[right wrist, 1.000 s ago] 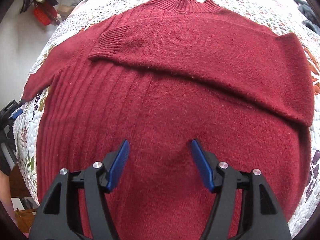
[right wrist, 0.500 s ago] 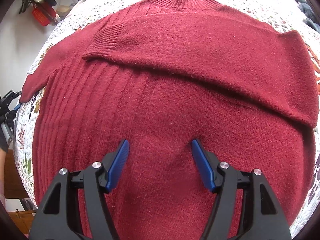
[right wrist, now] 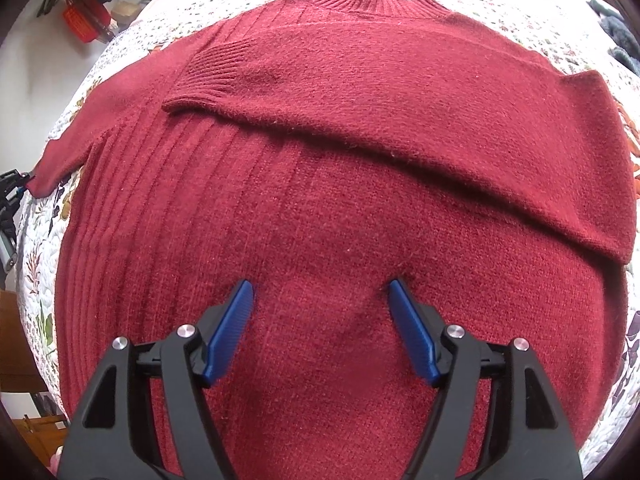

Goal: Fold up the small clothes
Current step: 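Grasp the other sleeve's ribbed cuff with the left tool, then fold the held sleeve across the sweater body with the left tool and release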

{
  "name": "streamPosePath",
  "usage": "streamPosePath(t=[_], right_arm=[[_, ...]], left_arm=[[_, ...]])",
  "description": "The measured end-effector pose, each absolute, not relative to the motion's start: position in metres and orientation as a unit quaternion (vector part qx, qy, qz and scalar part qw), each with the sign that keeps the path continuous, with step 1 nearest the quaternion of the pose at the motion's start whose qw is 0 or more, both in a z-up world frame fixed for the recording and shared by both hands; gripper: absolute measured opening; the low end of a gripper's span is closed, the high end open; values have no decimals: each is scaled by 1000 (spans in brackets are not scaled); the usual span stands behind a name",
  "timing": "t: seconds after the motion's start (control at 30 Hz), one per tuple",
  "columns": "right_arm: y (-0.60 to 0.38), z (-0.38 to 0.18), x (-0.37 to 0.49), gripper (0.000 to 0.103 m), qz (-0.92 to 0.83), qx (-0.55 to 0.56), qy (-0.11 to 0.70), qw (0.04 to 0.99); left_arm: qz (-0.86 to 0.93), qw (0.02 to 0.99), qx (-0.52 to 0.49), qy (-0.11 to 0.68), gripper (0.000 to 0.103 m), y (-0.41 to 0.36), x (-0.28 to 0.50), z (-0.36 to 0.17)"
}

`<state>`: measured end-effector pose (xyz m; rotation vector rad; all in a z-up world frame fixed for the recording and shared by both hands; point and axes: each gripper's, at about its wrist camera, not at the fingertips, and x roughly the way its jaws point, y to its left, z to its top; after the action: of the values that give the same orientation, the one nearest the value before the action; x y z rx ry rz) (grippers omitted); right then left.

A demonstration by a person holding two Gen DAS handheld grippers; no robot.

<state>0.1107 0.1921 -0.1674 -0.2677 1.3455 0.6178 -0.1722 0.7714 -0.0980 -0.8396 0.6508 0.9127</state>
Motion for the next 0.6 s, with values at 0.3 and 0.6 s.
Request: streamPosePath(t=[0.3, 0.6], right_arm=[[182, -162, 108, 70, 283, -106, 607, 735], [146, -143, 102, 63, 287, -59, 603, 742]], left_arm=[[347, 830, -327, 289, 9, 708, -127, -50], [245, 876, -297, 290, 9, 621, -58, -23]])
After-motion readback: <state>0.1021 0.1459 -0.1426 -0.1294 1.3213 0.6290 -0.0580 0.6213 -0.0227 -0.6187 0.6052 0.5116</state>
